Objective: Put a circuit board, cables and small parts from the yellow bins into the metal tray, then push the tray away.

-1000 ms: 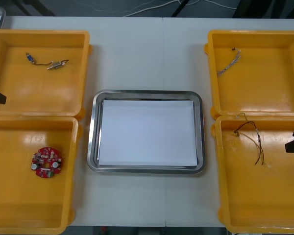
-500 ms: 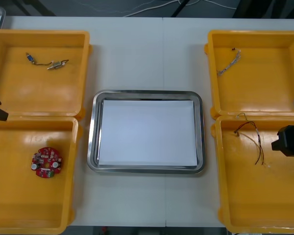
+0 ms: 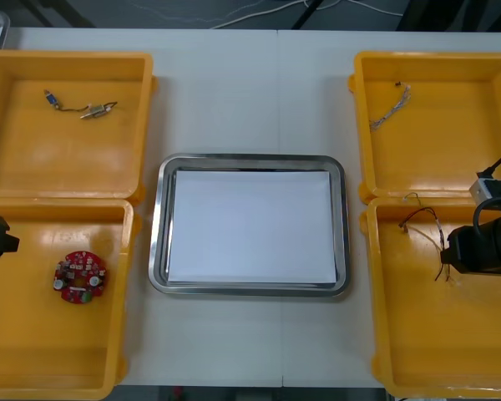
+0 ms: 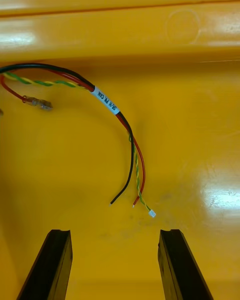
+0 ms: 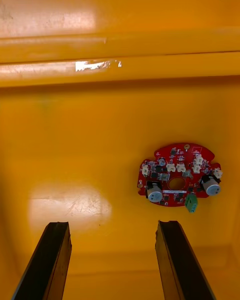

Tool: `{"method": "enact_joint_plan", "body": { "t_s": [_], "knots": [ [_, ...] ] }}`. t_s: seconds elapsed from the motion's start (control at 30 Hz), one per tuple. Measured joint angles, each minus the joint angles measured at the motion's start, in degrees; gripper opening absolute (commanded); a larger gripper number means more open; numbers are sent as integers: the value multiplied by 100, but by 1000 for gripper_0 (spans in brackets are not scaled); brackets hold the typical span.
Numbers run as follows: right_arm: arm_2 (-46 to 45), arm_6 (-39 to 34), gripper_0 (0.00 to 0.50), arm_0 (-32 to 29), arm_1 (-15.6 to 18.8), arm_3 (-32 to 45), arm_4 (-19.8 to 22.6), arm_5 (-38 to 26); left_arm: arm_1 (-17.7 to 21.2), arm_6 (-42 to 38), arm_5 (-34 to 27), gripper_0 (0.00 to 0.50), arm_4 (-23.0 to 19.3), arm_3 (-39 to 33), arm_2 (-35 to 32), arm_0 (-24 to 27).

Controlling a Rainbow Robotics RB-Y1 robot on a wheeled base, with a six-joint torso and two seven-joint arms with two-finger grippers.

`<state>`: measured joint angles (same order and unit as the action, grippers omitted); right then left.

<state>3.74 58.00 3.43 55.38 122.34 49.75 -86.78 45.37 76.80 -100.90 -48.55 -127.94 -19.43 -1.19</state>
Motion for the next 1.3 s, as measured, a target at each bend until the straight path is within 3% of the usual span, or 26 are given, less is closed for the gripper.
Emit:
{"method": "enact_joint_plan", "body": {
  "t_s": [0.23, 0.5, 0.77, 1.0, 1.3],
  "knots": [
    [29, 1, 500, -66, 0, -113, -73, 360, -560, 3, 171, 500, 131, -23, 0, -96],
    [48, 48, 500, -338, 0, -114, -381, 781, -794, 70, 577, 500, 212, -26, 0, -359],
    [400, 136, 500, -433, 0, -458, -652, 1308, -929, 864, 1214, 500, 258, -71, 19, -873],
    [669, 136, 500, -446, 0, -648, -718, 1541, -1156, 896, 1236, 500, 465, -103, 202, -1039],
    [732, 136, 500, -506, -23, -658, -891, 1575, -1581, 896, 1494, 500, 1278, -154, 814, -1105]
  ]
}}
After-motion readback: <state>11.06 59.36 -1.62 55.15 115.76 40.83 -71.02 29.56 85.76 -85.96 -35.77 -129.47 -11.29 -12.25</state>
